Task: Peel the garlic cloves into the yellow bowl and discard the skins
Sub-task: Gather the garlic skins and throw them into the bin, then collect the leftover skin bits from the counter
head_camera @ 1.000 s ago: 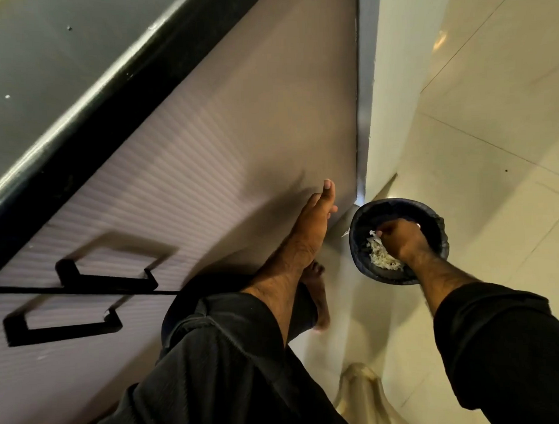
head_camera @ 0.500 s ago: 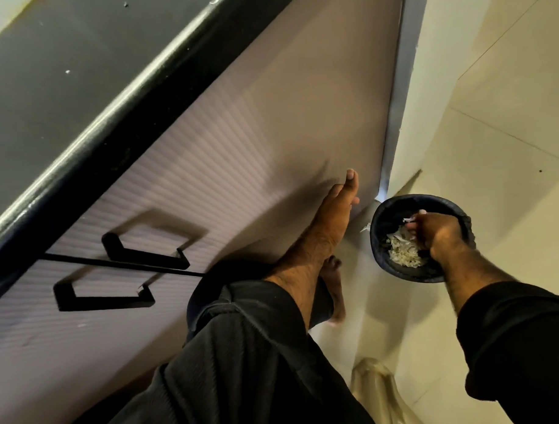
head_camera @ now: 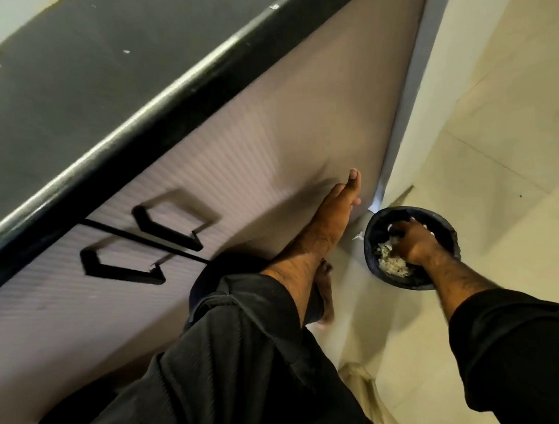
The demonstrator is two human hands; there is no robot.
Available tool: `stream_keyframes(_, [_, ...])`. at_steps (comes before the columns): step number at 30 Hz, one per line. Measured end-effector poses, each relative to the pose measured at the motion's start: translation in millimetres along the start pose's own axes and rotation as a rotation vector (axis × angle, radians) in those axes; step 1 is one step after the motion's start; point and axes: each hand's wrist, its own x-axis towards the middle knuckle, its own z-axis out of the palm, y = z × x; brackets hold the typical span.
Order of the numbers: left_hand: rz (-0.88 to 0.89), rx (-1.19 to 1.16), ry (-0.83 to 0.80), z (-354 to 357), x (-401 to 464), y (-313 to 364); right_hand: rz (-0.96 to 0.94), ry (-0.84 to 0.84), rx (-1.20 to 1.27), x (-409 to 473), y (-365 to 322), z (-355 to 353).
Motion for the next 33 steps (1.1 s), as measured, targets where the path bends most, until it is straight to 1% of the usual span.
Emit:
stream_keyframes(1, [0.015, -0.008, 0.000, -2, -3, 0, -0.001, -0.005, 0.011, -1, 2, -2])
stream_keyframes(2, [0.030, -0.016, 0.003, -8, -9, 3, 0.001, 0.024, 0.019, -4, -5, -8])
stream_keyframes(5, [0.062, -0.012, 0.011, -28, -33, 12, 0.009, 0.180, 0.029, -21, -19, -23])
stream_keyframes(7, [0.068, -0.031, 0.042, -44, -43, 11, 0.023, 0.167, 0.123, -31, -25, -31])
stream_keyframes(9, [0.084, -0.046, 0.071, -59, -52, 8, 0.029, 0.173, 0.228, -39, -31, -38])
stream_keyframes(10, [0.108, -0.049, 0.082, -63, -55, 8, 0.047, 0.219, 0.287, -38, -32, -42])
stream_keyframes(11, [0.125, -0.051, 0.081, -67, -60, 9, 0.083, 0.258, 0.373, -37, -32, -46])
stream_keyframes(13, [0.143, -0.055, 0.075, -73, -74, 15, 0.182, 0.268, 0.600, -49, -38, -54])
stream_keyframes(14, [0.150, -0.064, 0.060, -75, -82, 18, 0.201, 0.281, 0.719, -61, -43, -58])
stream_keyframes(16, [0.153, -0.067, 0.042, -76, -92, 22, 0.200, 0.300, 0.858, -77, -52, -63])
stream_keyframes(18, [0.181, -0.065, 0.064, -76, -100, 23, 0.180, 0.323, 0.921, -97, -57, -69])
stream_keyframes(20, [0.257, -0.094, 0.091, -77, -113, 29, 0.116, 0.379, 0.998, -118, -70, -78])
stream_keyframes(22, [0.320, -0.116, 0.122, -81, -127, 37, -0.025, 0.431, 1.099, -144, -99, -88])
stream_keyframes(23, [0.355, -0.079, 0.148, -83, -131, 40, -0.115, 0.433, 1.156, -159, -119, -95])
stream_keyframes(25, [0.437, -0.027, 0.208, -91, -144, 41, -0.274, 0.408, 1.222, -186, -162, -105])
stream_keyframes(29, [0.573, -0.067, 0.323, -121, -186, 48, -0.506, 0.320, 1.313, -239, -229, -117])
stream_keyframes(33, [0.608, -0.090, 0.424, -155, -235, 58, -0.719, 0.250, 1.288, -287, -279, -124])
